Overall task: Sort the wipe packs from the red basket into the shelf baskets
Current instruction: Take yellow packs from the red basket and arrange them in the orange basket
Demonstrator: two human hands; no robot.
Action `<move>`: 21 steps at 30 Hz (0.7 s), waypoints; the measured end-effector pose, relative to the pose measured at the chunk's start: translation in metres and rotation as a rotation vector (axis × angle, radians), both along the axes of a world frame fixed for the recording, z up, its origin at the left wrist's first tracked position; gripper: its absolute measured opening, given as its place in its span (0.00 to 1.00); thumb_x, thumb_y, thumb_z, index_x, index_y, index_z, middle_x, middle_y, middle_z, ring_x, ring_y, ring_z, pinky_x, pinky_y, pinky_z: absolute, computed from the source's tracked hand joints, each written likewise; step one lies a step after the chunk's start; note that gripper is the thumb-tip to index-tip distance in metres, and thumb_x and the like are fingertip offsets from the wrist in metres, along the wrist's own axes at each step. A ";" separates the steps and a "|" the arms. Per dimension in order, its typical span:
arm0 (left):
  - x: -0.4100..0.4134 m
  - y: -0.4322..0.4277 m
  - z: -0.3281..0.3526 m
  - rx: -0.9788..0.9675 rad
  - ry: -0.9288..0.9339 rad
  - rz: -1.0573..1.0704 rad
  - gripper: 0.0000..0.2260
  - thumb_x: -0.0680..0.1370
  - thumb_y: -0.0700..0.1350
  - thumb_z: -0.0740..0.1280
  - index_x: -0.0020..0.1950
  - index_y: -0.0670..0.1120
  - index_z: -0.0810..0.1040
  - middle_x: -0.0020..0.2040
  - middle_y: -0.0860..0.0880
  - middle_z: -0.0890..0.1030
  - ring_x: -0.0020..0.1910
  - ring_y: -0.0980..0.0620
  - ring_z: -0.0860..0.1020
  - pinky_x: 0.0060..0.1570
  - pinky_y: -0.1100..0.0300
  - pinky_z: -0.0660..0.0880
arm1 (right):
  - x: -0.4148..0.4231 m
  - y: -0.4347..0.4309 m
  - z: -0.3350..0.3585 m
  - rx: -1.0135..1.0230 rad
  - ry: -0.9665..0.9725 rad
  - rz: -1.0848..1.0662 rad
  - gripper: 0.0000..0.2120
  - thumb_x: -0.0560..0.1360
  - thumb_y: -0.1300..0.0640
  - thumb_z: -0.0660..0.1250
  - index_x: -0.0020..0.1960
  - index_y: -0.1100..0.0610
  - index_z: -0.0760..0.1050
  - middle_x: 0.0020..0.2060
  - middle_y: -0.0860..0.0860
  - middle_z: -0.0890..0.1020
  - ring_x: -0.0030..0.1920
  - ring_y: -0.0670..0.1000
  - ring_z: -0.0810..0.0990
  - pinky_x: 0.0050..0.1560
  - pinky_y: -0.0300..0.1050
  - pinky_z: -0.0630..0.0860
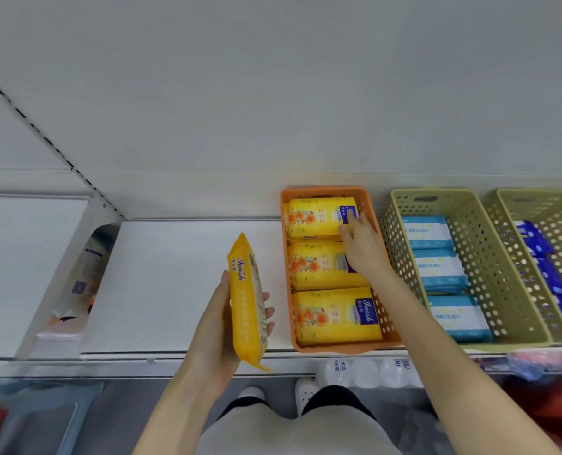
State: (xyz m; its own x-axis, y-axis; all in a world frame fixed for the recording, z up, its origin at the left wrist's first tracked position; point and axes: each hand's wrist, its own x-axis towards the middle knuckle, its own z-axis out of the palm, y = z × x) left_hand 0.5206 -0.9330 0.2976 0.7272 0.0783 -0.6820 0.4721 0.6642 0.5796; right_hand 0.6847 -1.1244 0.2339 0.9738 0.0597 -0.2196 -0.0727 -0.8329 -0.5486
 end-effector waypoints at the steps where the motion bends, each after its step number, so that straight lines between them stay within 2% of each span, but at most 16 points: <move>1: 0.001 -0.002 0.002 0.011 -0.025 -0.029 0.22 0.72 0.62 0.60 0.55 0.47 0.78 0.50 0.44 0.82 0.47 0.45 0.81 0.48 0.50 0.77 | -0.003 -0.002 0.005 -0.005 -0.025 0.024 0.23 0.83 0.52 0.51 0.76 0.59 0.58 0.77 0.57 0.54 0.77 0.55 0.52 0.74 0.48 0.52; 3: 0.005 -0.006 0.005 0.053 -0.072 -0.095 0.21 0.72 0.59 0.63 0.57 0.47 0.78 0.45 0.46 0.85 0.42 0.47 0.84 0.40 0.54 0.80 | -0.015 -0.007 0.020 0.031 -0.134 0.040 0.22 0.83 0.51 0.52 0.74 0.58 0.61 0.75 0.56 0.60 0.76 0.53 0.56 0.74 0.46 0.53; 5: 0.011 -0.010 0.007 0.133 -0.111 -0.148 0.21 0.69 0.55 0.66 0.58 0.47 0.77 0.47 0.46 0.86 0.42 0.46 0.85 0.37 0.54 0.82 | -0.037 -0.009 0.043 0.227 -0.176 0.007 0.20 0.82 0.51 0.55 0.71 0.56 0.67 0.70 0.52 0.71 0.70 0.49 0.68 0.71 0.46 0.64; 7: 0.018 -0.016 0.011 0.207 -0.130 -0.162 0.22 0.66 0.53 0.69 0.57 0.47 0.77 0.47 0.47 0.86 0.42 0.47 0.85 0.37 0.54 0.82 | -0.065 -0.008 0.069 0.585 -0.029 -0.003 0.19 0.79 0.48 0.58 0.68 0.52 0.72 0.61 0.49 0.79 0.60 0.46 0.78 0.62 0.46 0.74; 9: 0.026 -0.024 0.012 0.261 -0.169 -0.188 0.20 0.67 0.51 0.69 0.57 0.47 0.77 0.47 0.48 0.86 0.43 0.48 0.85 0.38 0.56 0.82 | -0.090 -0.004 0.088 0.908 0.228 -0.001 0.19 0.76 0.48 0.60 0.65 0.49 0.73 0.54 0.47 0.82 0.52 0.47 0.83 0.51 0.44 0.80; 11: 0.032 -0.032 0.014 0.312 -0.209 -0.194 0.15 0.72 0.50 0.68 0.58 0.48 0.77 0.48 0.50 0.86 0.44 0.50 0.85 0.39 0.57 0.81 | -0.102 0.000 0.090 0.931 0.331 0.034 0.19 0.74 0.52 0.65 0.65 0.46 0.72 0.51 0.47 0.83 0.50 0.46 0.83 0.46 0.43 0.81; 15: 0.040 -0.043 0.016 0.365 -0.237 -0.178 0.09 0.75 0.49 0.67 0.54 0.51 0.77 0.45 0.54 0.86 0.43 0.53 0.84 0.39 0.59 0.81 | -0.103 -0.003 0.084 0.868 0.353 -0.007 0.24 0.70 0.57 0.72 0.65 0.48 0.70 0.54 0.53 0.83 0.52 0.51 0.84 0.51 0.55 0.81; 18: 0.041 -0.048 0.017 0.393 -0.231 -0.142 0.09 0.73 0.50 0.68 0.52 0.52 0.77 0.44 0.55 0.85 0.43 0.53 0.84 0.39 0.58 0.81 | -0.100 -0.012 0.086 0.910 0.377 -0.015 0.18 0.72 0.59 0.70 0.62 0.51 0.74 0.51 0.52 0.84 0.50 0.51 0.84 0.49 0.50 0.82; 21: 0.040 -0.054 0.017 0.279 -0.225 -0.002 0.16 0.69 0.48 0.70 0.56 0.48 0.77 0.48 0.50 0.85 0.45 0.52 0.84 0.40 0.57 0.81 | -0.098 -0.020 0.085 0.929 0.401 -0.084 0.16 0.72 0.57 0.70 0.59 0.52 0.76 0.49 0.51 0.85 0.48 0.49 0.85 0.46 0.45 0.82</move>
